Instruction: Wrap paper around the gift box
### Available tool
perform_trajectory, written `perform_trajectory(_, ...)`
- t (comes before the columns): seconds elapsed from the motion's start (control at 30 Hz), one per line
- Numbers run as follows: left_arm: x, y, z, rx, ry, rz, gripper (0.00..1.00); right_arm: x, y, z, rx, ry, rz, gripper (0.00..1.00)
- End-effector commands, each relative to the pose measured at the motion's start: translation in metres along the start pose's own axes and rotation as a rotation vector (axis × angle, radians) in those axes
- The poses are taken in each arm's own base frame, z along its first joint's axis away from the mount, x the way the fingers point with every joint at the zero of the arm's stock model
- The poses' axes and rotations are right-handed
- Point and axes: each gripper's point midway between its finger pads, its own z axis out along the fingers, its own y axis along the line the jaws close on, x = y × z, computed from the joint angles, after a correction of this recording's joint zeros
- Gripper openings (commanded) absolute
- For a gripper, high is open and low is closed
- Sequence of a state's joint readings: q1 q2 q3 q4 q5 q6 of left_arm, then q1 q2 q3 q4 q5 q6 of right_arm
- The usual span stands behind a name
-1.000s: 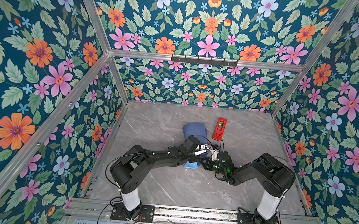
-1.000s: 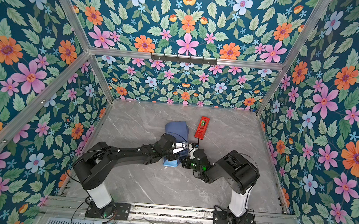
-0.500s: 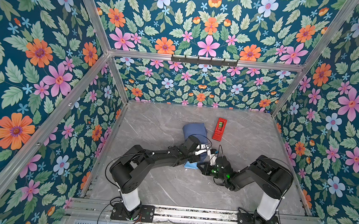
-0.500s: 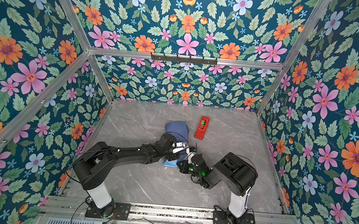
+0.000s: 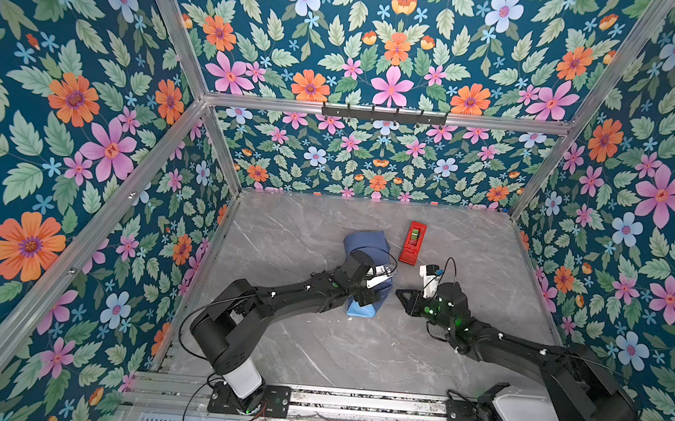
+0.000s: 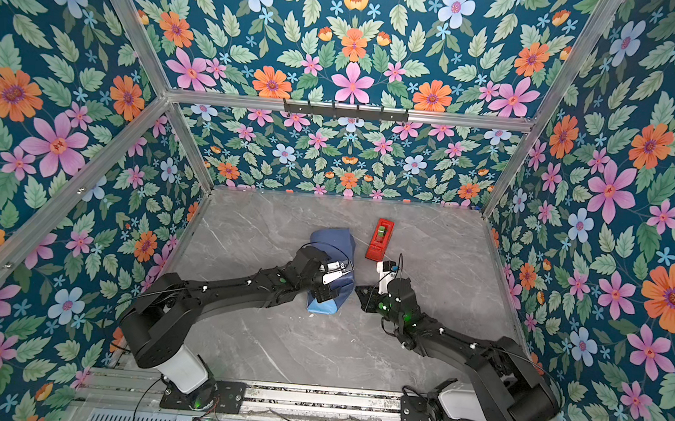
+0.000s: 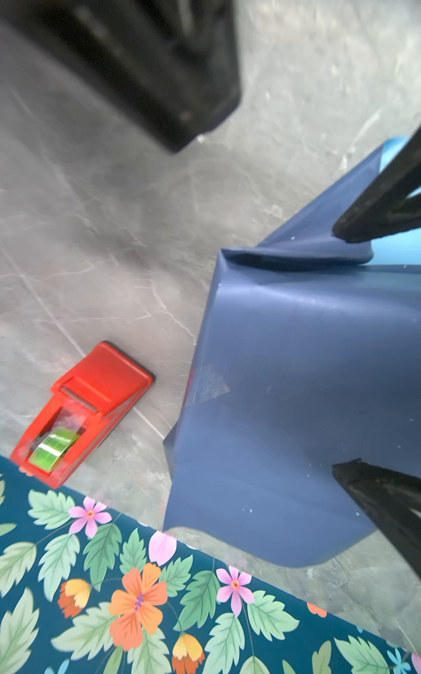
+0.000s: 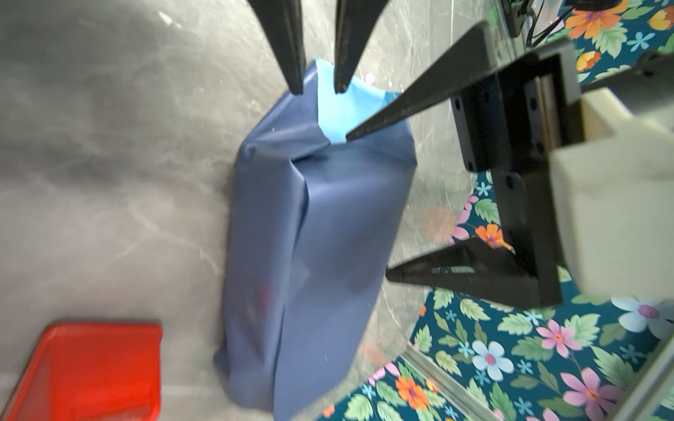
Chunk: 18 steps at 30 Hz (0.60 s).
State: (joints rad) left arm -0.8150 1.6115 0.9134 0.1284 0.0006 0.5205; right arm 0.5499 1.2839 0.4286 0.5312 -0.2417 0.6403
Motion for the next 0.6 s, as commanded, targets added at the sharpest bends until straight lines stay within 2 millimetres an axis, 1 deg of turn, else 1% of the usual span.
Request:
perform_trajectory(0.0,-0.014,0.010,-0.014,-0.036,-0.076,-0.117,0.97,-0.004,-0.009,-0.003,0.050,0.056,-0.017,0.26)
perform_trajectory(0.1,-0.012,0.039,-0.034,-0.112,-0.130,-0.322,0.97,-0.023,-0.010,0.010,0.066,0.072,0.036,0.43)
perform_trajectory(0.2,0.011,0.076,-0.049,-0.163,-0.159,-0.654,0.96,-0.034,-0.010,0.031,0.072,0.096,0.082,0.57)
perform_trajectory(0.23,0.021,0.084,-0.051,-0.159,-0.169,-0.787,0.95,-0.038,-0.010,0.038,0.074,0.101,0.095,0.60)
perform_trajectory(0.27,0.030,0.088,-0.050,-0.139,-0.177,-0.910,0.93,-0.042,-0.012,0.044,0.080,0.103,0.110,0.63)
perform_trajectory(0.3,0.037,0.090,-0.048,-0.116,-0.184,-1.000,0.92,-0.044,-0.015,0.050,0.087,0.107,0.122,0.66)
perform_trajectory(0.33,0.042,0.087,-0.043,-0.086,-0.181,-1.077,0.91,-0.046,-0.017,0.057,0.091,0.111,0.137,0.67)
perform_trajectory(0.4,0.048,0.080,-0.031,-0.030,-0.167,-1.176,0.90,-0.047,-0.020,0.071,0.087,0.133,0.163,0.70)
perform_trajectory(0.43,0.048,0.078,-0.024,-0.005,-0.162,-1.205,0.90,-0.042,-0.026,0.079,0.095,0.155,0.177,0.71)
perform_trajectory(0.5,0.048,0.072,-0.011,0.043,-0.153,-1.241,0.87,-0.038,-0.027,0.091,0.081,0.182,0.192,0.71)
perform_trajectory(0.57,0.046,0.068,-0.001,0.088,-0.141,-1.254,0.83,-0.037,-0.025,0.097,0.059,0.196,0.201,0.71)
